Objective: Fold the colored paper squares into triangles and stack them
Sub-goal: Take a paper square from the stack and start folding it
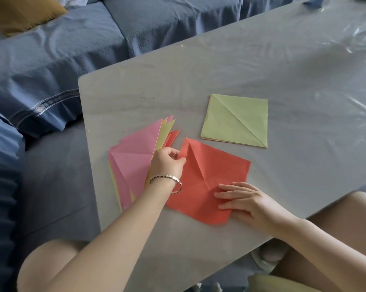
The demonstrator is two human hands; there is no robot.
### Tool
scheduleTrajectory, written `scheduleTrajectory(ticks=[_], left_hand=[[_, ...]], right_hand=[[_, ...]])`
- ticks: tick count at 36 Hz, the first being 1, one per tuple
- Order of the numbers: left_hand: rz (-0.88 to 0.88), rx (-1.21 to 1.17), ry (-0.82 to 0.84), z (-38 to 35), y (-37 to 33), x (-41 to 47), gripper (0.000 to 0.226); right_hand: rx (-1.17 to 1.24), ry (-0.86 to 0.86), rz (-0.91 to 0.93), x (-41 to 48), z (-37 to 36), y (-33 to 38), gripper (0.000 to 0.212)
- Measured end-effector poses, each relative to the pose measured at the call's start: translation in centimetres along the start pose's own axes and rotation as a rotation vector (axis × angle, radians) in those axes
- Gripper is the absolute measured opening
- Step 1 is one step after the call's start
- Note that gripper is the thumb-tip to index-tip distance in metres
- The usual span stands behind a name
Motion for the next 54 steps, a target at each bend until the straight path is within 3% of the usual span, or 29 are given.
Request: scheduleTrajectory(ticks=[3,6,10,17,23,26,29,32,35,39,45,49,54], left_hand=[[-0.005,0.061,-0.036,0.2,-0.2,-0.2,0.025],[0.041,0.062,-0.047,0.3,0.2,-0.1,0.035],[-0.033,0.081,-0.049,0.2,-1.1,-0.5,0.017],[-0.246,-0.022,-0.027,1.3,-2.7,-2.6,0.008],[-0.314,-0.075,0.085,1.9,-2.9,-6.1,0.024],[-0.315,-0.103,0.169,1.5,-2.7,-7.6,0.035],[-0.314,-0.092,0.231,0.9,-2.8,-8.7,0.037],[-0.336,-0.046,0.190,1.3,-3.0,-9.4,0.035],[-0.389,-0.036,0.125,1.9,-3.7,-10.0,0.013],[-0.472,-0.062,0.115,2.0,-4.9,-11.4,0.032],[-0.552,-0.094,-0.080,3.7,-5.3,-12.9,0.029],[-0.529,-0.129,-0.105,4.0,-5.0,-12.9,0.037],[-0.527,-0.138,-0.087,3.9,-5.1,-12.7,0.027]], right_hand=[[0.030,-0.005,-0.008,-0.1,-0.2,-0.4,0.027],[0.052,-0.007,-0.013,0.1,0.0,-0.4,0.025],[0.076,0.003,-0.043,0.0,-0.1,-0.5,0.026],[0.223,0.008,-0.137,0.4,1.4,0.0,0.055],[0.375,-0.345,-0.293,0.3,6.2,0.0,0.022],[0.392,-0.379,-0.368,0.7,7.1,0.4,0.016],[0.555,-0.326,-0.456,1.1,6.6,0.5,0.004],[0.622,-0.322,-0.502,1.2,6.1,0.5,0.013],[0.661,-0.388,-0.547,0.9,6.2,0.8,0.018],[0.705,-0.472,-0.604,0.6,6.5,1.2,0.025],[0.802,-0.521,-0.604,0.7,6.8,2.5,0.018],[0.833,-0.570,-0.624,0.5,7.0,2.9,0.014],[0.950,-0.576,-0.668,0.2,6.7,3.3,0.011]])
Point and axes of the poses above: each hand's wrist, its own x-axis towards the middle knuckle, its own z-axis out of the back of the hand, y = z × x, the point moved 10 cm from there along x, towards the middle knuckle, and after that the axes turned 8 degrees about y, right-handed, at the moved point
